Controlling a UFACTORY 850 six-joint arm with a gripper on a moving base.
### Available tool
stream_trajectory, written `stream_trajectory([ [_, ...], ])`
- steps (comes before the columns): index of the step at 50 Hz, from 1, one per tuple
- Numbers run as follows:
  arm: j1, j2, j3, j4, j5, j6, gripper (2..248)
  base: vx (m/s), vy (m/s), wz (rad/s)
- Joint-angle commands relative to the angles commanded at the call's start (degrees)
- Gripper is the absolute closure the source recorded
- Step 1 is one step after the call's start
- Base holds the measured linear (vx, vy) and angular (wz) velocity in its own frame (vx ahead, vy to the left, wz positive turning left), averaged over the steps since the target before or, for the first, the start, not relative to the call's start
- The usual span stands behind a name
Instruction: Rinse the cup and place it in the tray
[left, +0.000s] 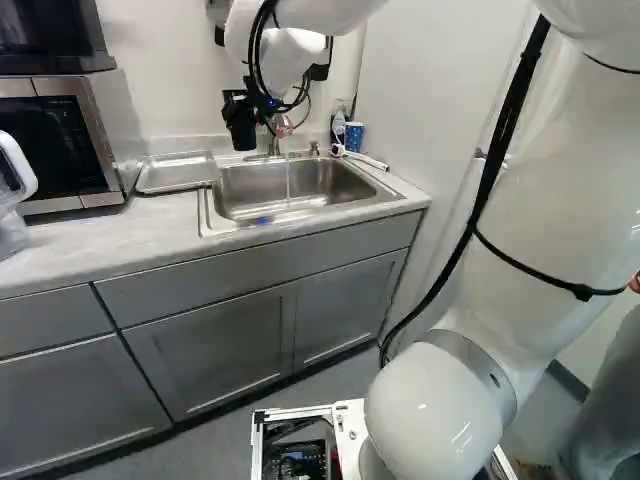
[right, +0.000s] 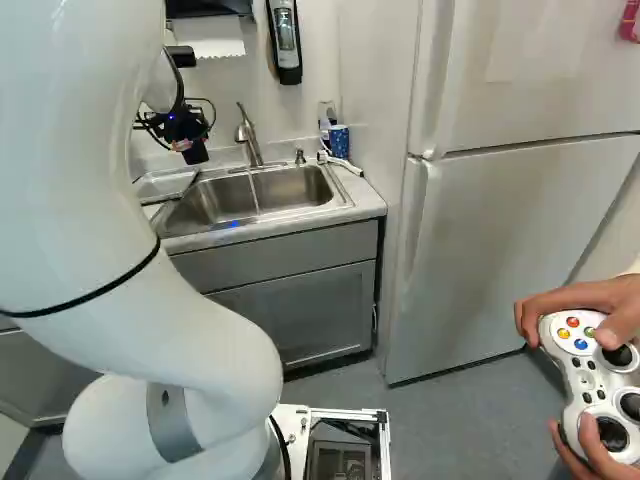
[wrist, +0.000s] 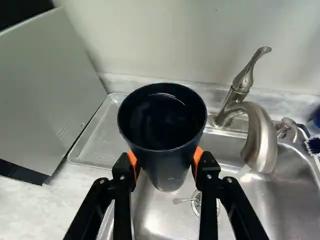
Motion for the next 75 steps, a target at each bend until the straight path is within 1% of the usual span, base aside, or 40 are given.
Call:
stream_trajectory([
  [14, 0.0, 0.0, 0.0, 0.0, 0.0, 0.0, 129, 0.0, 0.0, 0.0],
  [17, 0.0, 0.0, 0.0, 0.0, 0.0, 0.63, 129, 0.0, 0.0, 0.0],
  [20, 0.0, 0.0, 0.0, 0.0, 0.0, 1.85, 129, 0.0, 0.0, 0.0],
  [33, 0.0, 0.0, 0.0, 0.0, 0.0, 9.07, 129, 0.0, 0.0, 0.0],
  [75, 0.0, 0.0, 0.0, 0.0, 0.0, 34.33, 129, 0.0, 0.0, 0.0],
])
